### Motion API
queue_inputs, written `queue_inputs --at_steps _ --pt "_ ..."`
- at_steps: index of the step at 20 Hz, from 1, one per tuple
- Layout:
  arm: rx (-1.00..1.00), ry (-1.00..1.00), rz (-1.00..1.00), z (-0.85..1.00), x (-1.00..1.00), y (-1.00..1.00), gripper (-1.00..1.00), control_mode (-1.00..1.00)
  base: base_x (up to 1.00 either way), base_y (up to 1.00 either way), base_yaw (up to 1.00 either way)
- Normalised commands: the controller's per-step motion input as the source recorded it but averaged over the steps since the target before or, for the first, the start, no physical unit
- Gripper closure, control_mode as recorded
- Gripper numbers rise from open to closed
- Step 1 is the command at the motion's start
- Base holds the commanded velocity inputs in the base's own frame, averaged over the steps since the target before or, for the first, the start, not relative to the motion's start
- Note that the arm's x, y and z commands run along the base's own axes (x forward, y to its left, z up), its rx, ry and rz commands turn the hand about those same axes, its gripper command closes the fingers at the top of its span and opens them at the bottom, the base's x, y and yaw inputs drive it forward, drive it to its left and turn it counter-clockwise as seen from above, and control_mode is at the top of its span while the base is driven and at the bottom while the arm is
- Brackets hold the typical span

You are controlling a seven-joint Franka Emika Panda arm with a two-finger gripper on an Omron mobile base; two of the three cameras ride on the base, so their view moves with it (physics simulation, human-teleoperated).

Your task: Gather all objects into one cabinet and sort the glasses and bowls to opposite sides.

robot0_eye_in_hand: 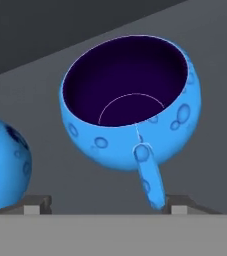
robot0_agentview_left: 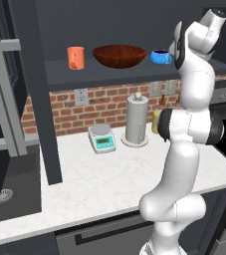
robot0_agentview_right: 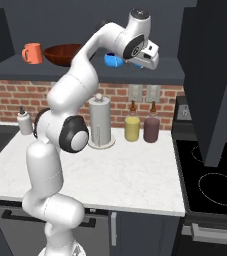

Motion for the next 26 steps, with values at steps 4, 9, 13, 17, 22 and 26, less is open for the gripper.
queue_inputs --at_steps 4,9,13,17,22,26 --pt "0.0 -0.1 0.0 -0.43 -0.14 0.0 -1.0 -1.0 0.0 0.0 0.0" --pt "0.0 -0.14 0.0 -0.23 -0.28 0.0 -1.0 -1.0 0.0 0.0 0.0" --pt "0.0 -0.08 0.0 0.07 -0.56 0.0 -1.0 -1.0 0.0 0.0 0.0" --pt "0.0 -0.06 0.0 0.06 -0.78 0.0 -1.0 -1.0 0.0 0.0 0.0" --pt "0.0 -0.03 0.0 0.0 -0.79 0.08 -1.0 -1.0 0.0 0.0 0.0" --pt "0.0 -0.06 0.03 0.11 -0.75 0.49 -1.0 -1.0 0.0 0.0 0.0"
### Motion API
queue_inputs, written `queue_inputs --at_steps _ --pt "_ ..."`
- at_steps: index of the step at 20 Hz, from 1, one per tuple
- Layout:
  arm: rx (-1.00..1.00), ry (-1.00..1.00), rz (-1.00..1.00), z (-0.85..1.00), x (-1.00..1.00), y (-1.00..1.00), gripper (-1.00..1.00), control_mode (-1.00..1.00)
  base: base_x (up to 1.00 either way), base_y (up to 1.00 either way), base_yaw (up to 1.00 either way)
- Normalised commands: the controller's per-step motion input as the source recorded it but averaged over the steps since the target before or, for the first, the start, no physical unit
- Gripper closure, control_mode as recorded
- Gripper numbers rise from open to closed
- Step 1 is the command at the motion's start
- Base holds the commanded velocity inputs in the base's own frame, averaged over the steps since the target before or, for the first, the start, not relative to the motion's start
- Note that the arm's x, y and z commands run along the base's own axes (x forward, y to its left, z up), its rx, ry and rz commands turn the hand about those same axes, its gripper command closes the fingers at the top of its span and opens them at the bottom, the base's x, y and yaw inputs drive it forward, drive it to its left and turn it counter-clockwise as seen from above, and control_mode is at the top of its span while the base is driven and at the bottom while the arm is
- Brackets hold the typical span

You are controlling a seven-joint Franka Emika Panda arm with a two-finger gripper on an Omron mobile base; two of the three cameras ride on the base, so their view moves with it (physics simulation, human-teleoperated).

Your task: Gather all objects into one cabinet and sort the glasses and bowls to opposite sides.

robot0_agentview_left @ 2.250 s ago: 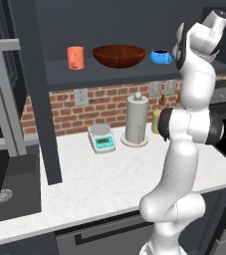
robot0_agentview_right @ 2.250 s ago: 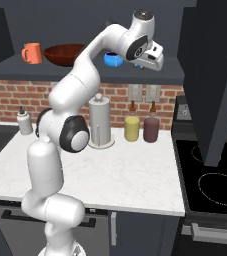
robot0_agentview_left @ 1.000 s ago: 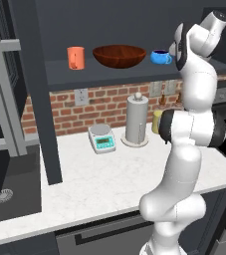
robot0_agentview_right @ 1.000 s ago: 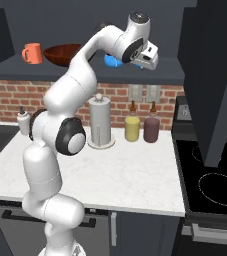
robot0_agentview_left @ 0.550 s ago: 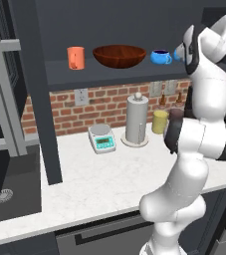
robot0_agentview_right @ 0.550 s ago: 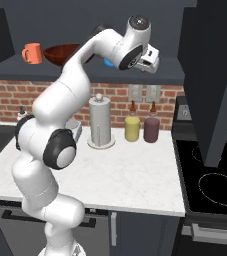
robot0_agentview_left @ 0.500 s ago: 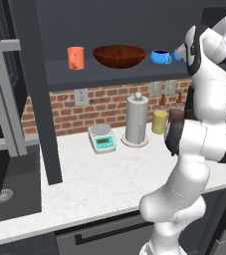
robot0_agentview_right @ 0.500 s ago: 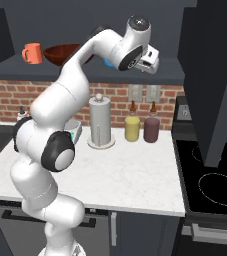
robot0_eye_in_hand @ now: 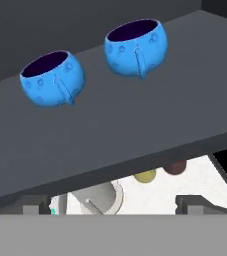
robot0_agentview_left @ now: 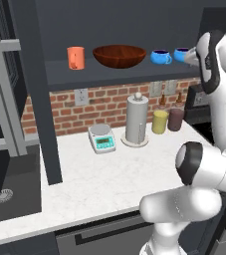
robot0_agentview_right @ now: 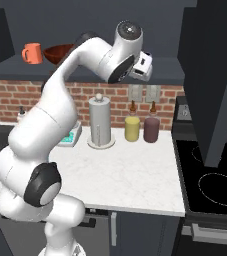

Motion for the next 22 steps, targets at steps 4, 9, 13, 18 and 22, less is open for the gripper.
queue_inputs --at_steps 4,9,13,18,22 --pt "-0.02 -0.13 0.08 0.06 -0.48 0.91 -1.0 -1.0 0.0 0.0 0.0" --pt "-0.1 0.03 0.04 0.0 0.1 0.63 -1.0 -1.0 0.0 0.0 0.0" --pt "-0.12 0.02 0.0 0.0 0.0 0.57 -1.0 -1.0 0.0 0.0 0.0" --pt "-0.09 0.0 0.04 0.05 -0.13 0.95 -1.0 -1.0 0.0 0.0 0.0" --pt "-0.09 0.07 0.05 0.14 -0.04 1.0 -1.0 -1.0 0.0 0.0 0.0"
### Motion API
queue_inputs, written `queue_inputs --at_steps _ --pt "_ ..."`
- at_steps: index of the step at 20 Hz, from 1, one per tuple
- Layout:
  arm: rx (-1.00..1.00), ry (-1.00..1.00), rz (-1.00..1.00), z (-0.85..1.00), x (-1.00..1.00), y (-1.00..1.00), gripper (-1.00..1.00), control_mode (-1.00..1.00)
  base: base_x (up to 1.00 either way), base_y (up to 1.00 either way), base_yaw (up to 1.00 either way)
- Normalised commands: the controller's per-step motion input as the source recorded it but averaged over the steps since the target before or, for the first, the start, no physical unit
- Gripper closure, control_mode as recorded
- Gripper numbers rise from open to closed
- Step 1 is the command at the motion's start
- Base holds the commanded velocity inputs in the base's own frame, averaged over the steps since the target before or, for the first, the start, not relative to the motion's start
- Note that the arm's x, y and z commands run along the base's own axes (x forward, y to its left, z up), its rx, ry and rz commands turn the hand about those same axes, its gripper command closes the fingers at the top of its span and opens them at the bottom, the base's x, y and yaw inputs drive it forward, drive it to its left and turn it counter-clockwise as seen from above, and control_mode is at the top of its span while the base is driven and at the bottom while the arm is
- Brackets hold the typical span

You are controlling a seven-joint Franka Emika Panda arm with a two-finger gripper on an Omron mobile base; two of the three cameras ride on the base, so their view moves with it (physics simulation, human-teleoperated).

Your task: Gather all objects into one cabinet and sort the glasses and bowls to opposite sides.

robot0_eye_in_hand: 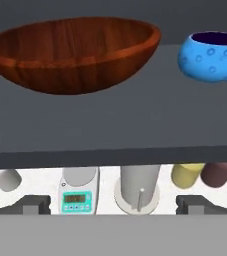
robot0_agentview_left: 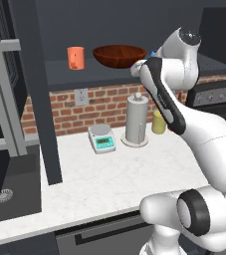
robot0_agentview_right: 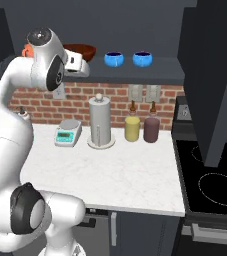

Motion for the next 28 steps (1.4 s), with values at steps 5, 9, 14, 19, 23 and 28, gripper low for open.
queue_inputs --at_steps 5,9,14,19,23,28 --pt "-0.03 0.15 0.04 0.25 0.01 1.0 -1.0 -1.0 0.0 0.0 0.0" --pt "0.0 0.1 0.04 0.06 0.19 0.89 -1.0 -1.0 0.0 0.0 0.0" --pt "0.01 0.01 0.07 -0.05 0.19 0.57 -1.0 -1.0 0.0 0.0 0.0" --pt "-0.01 0.01 0.06 -0.1 0.0 0.12 -1.0 -1.0 0.0 0.0 0.0" --pt "-0.01 -0.04 0.04 -0.28 0.13 0.11 -1.0 -1.0 0.0 0.0 0.0" --pt "0.02 -0.23 0.02 -0.12 0.22 0.2 -1.0 -1.0 0.0 0.0 0.0"
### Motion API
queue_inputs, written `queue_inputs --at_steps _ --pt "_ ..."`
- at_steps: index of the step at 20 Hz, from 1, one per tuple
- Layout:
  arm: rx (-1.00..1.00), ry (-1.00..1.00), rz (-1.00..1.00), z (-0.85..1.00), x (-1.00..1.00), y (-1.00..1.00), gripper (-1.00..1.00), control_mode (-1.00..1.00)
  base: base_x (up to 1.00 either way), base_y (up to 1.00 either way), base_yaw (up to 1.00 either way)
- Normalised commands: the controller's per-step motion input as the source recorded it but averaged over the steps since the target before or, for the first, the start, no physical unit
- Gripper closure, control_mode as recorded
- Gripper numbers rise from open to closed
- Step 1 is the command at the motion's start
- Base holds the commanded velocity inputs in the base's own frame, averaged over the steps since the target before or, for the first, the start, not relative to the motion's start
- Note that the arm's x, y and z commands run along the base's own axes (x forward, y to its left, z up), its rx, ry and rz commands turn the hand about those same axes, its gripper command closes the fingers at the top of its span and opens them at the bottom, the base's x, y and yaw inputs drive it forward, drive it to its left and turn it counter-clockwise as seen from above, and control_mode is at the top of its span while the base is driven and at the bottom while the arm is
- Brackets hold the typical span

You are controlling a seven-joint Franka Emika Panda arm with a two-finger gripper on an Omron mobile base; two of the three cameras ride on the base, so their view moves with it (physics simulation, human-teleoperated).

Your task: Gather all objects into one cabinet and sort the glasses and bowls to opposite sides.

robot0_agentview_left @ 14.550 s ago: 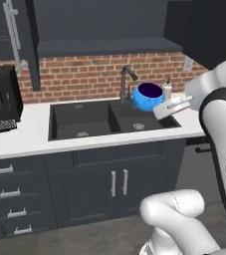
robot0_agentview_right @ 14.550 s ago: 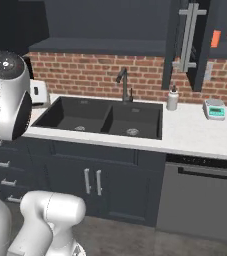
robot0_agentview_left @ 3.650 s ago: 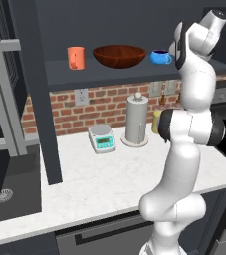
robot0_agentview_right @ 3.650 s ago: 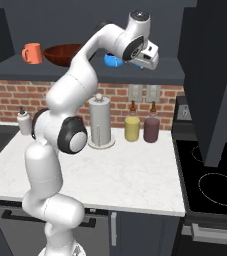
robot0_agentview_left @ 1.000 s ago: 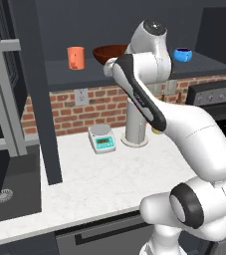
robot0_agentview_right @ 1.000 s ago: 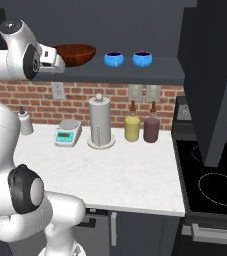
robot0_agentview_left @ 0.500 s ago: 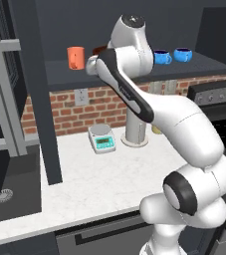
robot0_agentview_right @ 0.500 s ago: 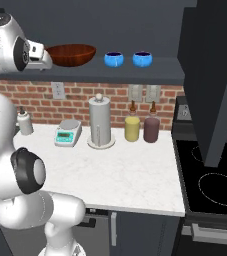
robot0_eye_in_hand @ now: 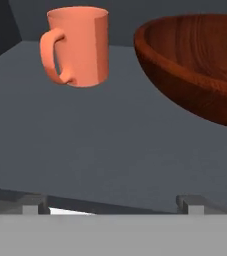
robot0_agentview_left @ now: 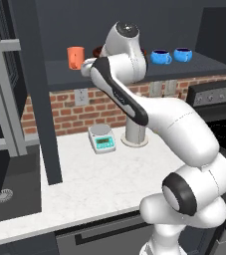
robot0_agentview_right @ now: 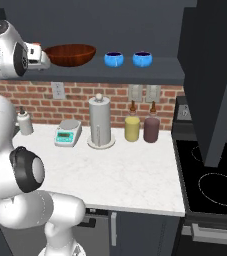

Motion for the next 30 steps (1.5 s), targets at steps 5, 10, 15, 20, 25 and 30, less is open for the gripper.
queue_inputs --at_steps 5,10,15,20,25,30 --pt "0.06 -0.08 0.0 0.05 0.28 0.34 -1.0 -1.0 0.0 0.0 0.0" --pt "0.01 0.0 0.0 0.1 0.3 0.32 -1.0 -1.0 0.0 0.0 0.0" --pt "0.0 0.11 0.0 0.27 0.32 0.3 -1.0 -1.0 0.0 0.0 0.0" --pt "0.0 0.09 0.0 0.12 0.3 0.3 -1.0 -1.0 0.0 0.0 0.0" --pt "0.0 0.06 0.0 0.01 0.27 0.26 -1.0 -1.0 0.0 0.0 0.0" --pt "0.0 0.0 -0.01 -0.04 0.32 0.12 -1.0 -1.0 0.0 0.0 0.0"
